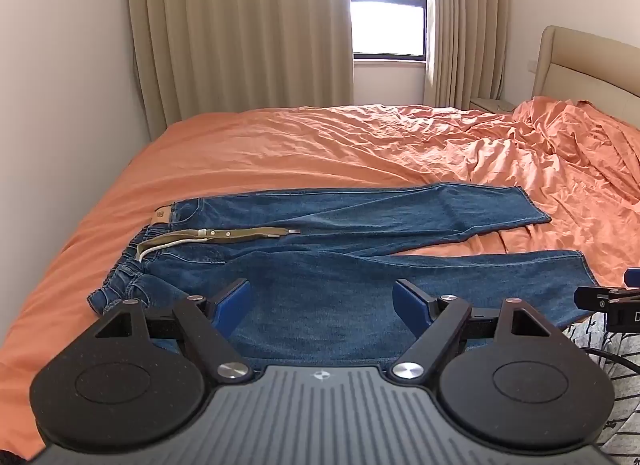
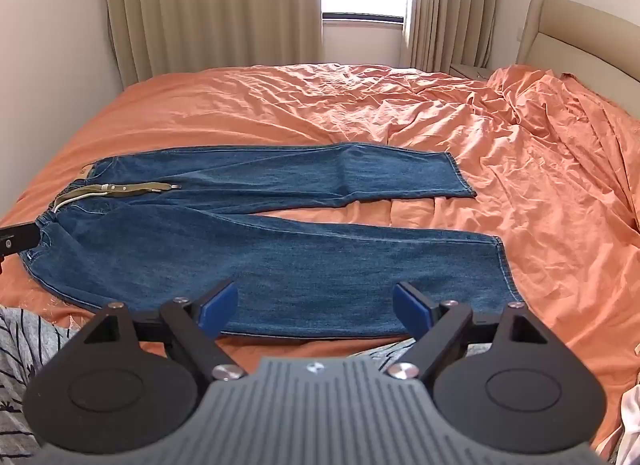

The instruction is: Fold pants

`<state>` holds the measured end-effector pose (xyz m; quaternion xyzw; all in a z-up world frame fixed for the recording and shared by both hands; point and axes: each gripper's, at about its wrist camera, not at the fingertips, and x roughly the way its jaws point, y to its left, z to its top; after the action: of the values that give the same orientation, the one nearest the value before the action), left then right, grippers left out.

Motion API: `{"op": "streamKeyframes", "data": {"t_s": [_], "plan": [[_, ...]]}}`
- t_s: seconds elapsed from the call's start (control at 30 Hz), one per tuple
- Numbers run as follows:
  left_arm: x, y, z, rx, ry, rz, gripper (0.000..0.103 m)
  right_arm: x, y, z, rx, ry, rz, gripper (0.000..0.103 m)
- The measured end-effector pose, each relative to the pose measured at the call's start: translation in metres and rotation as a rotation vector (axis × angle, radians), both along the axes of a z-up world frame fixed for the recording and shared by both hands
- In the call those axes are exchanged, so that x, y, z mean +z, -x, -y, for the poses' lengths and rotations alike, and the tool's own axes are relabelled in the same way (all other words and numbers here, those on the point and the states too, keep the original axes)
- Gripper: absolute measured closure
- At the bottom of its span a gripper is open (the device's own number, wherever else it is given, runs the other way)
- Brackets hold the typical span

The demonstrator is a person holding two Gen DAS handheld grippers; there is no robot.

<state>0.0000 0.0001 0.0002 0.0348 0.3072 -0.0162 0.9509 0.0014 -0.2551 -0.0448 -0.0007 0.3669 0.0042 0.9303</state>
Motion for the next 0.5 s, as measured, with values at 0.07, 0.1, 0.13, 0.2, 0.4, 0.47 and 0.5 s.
{"op": "streamKeyframes", "data": {"t_s": [0.07,0.1,0.13,0.2,0.4,0.47,0.5], "plan": [[0.0,0.0,-0.001,-0.001,0.008,-0.004,0.009,0.001,0.0,-0.002,-0.002,0.024,0.0,0.022],[0.0,0.0,-0.001,-0.001,0.007,-0.005,0.009,0.001,0.0,-0.003,-0.003,0.022,-0.001,0.022],[0.001,0.0,-0.001,-0.001,0.008,-0.005,0.009,0.001,0.0,-0.003,-0.005,0.019,-0.001,0.022],[-0.004,0.003,-0.001,-0.002,0.007,-0.004,0.009,0.001,-0.001,-0.005,-0.007,0.016,-0.001,0.022],[-0.003,0.002,-0.001,0.001,0.004,-0.01,0.009,-0.006,0.002,0.002,-0.009,0.013,0.004,0.022],[-0.005,0.003,-0.003,0.002,0.004,-0.009,0.009,-0.007,0.002,0.004,-0.012,0.011,0.003,0.022],[-0.005,0.004,-0.003,0.004,0.003,-0.01,0.009,-0.007,0.002,0.004,-0.013,0.01,0.002,0.022]]}}
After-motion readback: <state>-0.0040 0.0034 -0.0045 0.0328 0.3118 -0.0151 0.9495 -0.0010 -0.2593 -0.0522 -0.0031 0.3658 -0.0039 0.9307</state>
